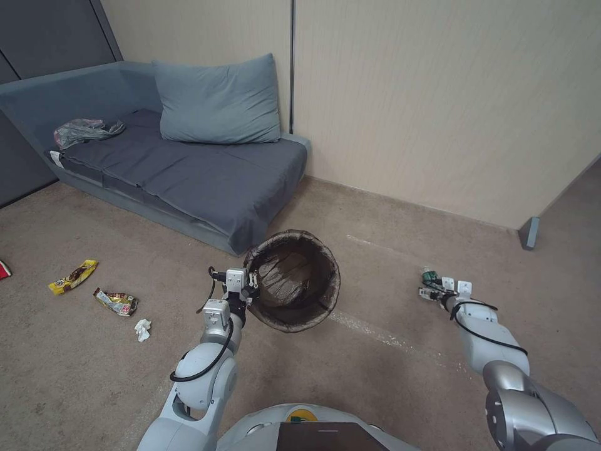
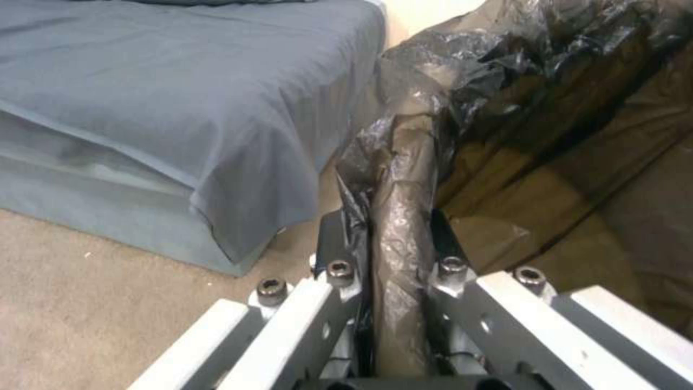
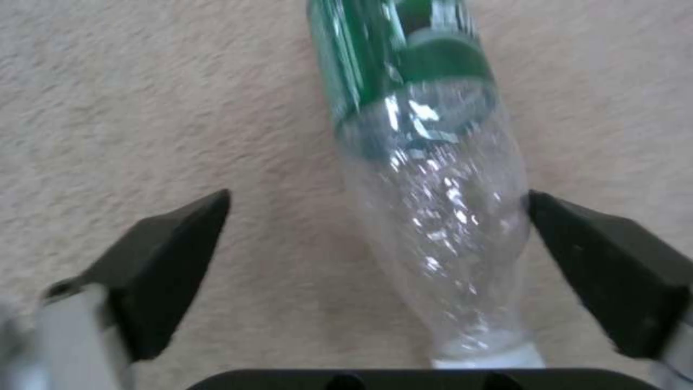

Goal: Pick up the trash bin, then pick up the garbage from the floor and place it into the trash bin.

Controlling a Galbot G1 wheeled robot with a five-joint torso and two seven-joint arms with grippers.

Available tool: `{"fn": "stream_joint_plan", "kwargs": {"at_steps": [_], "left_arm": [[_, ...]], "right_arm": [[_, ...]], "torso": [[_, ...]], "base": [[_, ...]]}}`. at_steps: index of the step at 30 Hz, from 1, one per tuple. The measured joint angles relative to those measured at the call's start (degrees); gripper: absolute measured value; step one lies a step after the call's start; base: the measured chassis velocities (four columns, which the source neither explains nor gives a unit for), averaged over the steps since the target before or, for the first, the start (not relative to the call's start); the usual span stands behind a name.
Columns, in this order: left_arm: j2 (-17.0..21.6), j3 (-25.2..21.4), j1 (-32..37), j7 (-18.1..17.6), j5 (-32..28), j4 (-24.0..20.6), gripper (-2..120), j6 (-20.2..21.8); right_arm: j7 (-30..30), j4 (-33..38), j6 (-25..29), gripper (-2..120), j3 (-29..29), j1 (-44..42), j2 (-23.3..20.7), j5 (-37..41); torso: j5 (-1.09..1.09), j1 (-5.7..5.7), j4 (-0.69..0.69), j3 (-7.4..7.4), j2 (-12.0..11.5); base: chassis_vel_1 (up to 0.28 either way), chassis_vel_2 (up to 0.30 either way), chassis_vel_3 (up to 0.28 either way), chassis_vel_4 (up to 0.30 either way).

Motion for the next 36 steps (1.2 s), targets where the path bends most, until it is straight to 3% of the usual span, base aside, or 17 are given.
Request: {"fn": "stream_joint_plan", "kwargs": {"at_steps": [6, 9, 16, 26, 31, 33, 34, 36], "left_arm": [[0.01, 0.02, 0.1, 0.01, 0.17, 0.28, 3, -0.26], [0.04, 0.0, 0.21, 0.02, 0.33, 0.64, 3, -0.6], [-0.01, 0.12, 0.2, 0.07, 0.44, 0.97, 3, -0.71], [-0.08, 0.17, 0.08, 0.15, 0.55, 1.39, 3, -0.75], [-0.09, 0.16, -0.13, -0.09, 0.33, 1.67, 3, -0.57], [-0.35, 0.26, -0.37, -0.26, 0.24, 2.05, 3, -0.23], [-0.35, 0.26, -0.37, -0.26, 0.24, 2.05, 3, -0.23], [-0.35, 0.28, -0.51, -0.32, -0.01, 2.42, 3, -0.05]], "right_arm": [[1.39, -2.58, -0.04, 72, 0.37, 1.62, 1.17, -0.05], [1.67, -2.65, 0.0, 53, 0.42, 1.82, 1.36, -0.02], [1.67, -1.86, 0.17, 34, 0.28, 1.66, 1.34, -0.1], [2.94, -1.25, 0.93, 29, 0.17, 1.41, 1.68, -0.41], [4.35, 2.75, 2.36, 29, -0.28, -0.3, 2.25, 1.6], [4.46, 9.31, 5.41, 29, -0.83, -3.5, 2.64, 4.13], [4.46, 9.31, 5.41, 29, -0.83, -3.5, 2.64, 4.13], [2.77, 19.49, 10.3, 29, -1.23, -8.93, 3.36, 8.17]], "torso": [[0.01, 0.0, 0.01, 0.0, 0.0], [0.0, 0.0, -0.01, 0.0, 0.0], [0.0, 0.0, -0.01, 0.0, 0.0], [0.0, 0.0, -0.01, 0.0, 0.0], [0.01, 0.0, 0.0, 0.0, 0.0], [0.01, 0.0, 0.01, 0.0, 0.0], [0.01, 0.0, 0.01, 0.0, 0.0], [0.0, 0.0, -0.01, 0.0, 0.0]], "base": [[0.0, 0.0, 0.0, 0.0], [0.0, 0.0, 0.0, 0.0], [0.0, 0.0, 0.0, 0.0], [0.0, 0.0, 0.0, 0.0], [0.0, 0.0, 0.0, 0.0], [0.0, 0.0, 0.0, 0.0], [0.0, 0.0, 0.0, 0.0], [0.0, 0.0, 0.0, 0.0]]}}
